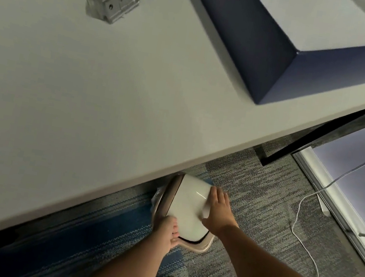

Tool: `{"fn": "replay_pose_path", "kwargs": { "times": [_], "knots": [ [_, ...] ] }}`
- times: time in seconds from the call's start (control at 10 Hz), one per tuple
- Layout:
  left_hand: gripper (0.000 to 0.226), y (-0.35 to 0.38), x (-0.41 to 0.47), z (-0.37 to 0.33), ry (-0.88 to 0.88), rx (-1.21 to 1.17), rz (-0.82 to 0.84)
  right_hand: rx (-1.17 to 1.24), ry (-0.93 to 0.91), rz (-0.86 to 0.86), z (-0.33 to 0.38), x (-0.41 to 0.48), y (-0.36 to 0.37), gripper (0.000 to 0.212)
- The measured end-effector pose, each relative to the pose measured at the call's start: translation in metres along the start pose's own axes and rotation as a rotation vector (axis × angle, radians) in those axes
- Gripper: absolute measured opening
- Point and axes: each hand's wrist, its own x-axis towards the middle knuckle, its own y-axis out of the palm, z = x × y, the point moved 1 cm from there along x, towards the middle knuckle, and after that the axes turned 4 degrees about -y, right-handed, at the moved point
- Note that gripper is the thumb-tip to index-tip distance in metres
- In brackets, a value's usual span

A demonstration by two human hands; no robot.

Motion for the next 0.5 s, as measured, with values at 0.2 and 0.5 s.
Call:
{"fn": "replay_pose_path", "kwargs": {
  "times": [0.2, 0.5],
  "knots": [
    [0.041, -0.009, -0.02, -0.013, 0.171, 0.185, -0.161, -0.008, 0.033, 0.013, 0.024, -0.023, -0.014, 0.08],
    [0.028, -0.007, -0.128, -0.022, 0.682, 1.104, -0.372, -0.175, -0.142, -0.152, 0.088, -0.106, -0.089, 0.028]
  ]
}}
